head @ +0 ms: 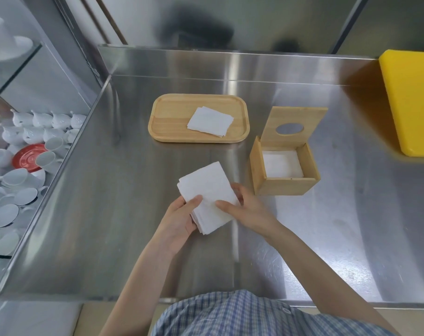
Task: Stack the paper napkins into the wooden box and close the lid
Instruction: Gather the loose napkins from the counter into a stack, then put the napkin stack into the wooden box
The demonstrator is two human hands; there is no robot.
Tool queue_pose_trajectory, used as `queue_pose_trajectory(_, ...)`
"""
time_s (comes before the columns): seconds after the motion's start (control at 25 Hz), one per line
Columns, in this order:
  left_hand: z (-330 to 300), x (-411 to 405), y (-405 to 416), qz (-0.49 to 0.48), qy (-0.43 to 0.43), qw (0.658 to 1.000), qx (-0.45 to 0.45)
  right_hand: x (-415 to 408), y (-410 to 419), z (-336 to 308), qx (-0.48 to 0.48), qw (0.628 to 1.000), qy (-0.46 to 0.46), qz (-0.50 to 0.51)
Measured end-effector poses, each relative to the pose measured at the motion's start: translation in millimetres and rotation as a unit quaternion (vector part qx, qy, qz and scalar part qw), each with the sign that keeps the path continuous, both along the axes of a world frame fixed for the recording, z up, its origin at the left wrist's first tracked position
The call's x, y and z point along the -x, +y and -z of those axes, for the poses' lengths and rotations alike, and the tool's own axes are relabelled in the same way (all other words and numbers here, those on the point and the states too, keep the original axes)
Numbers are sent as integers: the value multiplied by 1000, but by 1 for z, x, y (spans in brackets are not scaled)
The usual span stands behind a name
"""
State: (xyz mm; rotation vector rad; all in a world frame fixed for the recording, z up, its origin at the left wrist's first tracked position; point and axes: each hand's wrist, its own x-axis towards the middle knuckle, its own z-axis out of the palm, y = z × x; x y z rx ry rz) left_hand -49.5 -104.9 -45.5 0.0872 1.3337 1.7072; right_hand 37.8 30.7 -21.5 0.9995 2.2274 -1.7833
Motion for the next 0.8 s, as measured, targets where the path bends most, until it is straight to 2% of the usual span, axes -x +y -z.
queue_pose_trajectory(0.12, -3, -1, 5, -5, -26, 998, -52, -9, 0, 5, 170, 984, 19, 40)
queue_pose_trajectory(0.2, -4, -2, 6, -5, -30, 997, -70, -12, 1, 11, 216, 973, 37, 75)
queue_pose_trajectory(0.4, -7, -1, 6, -16, -13, 999, -42, -23, 14, 12, 153, 978, 63, 124)
queue_pose_trajectory(0.68, -24, -15, 25, -20, 138, 984, 113, -44, 42, -11, 34, 989, 88, 116)
queue_pose_trajectory(0.8, -24, -22, 41, -37, 169, 974, 146, -48, 54, -16, -32, 986, 89, 141)
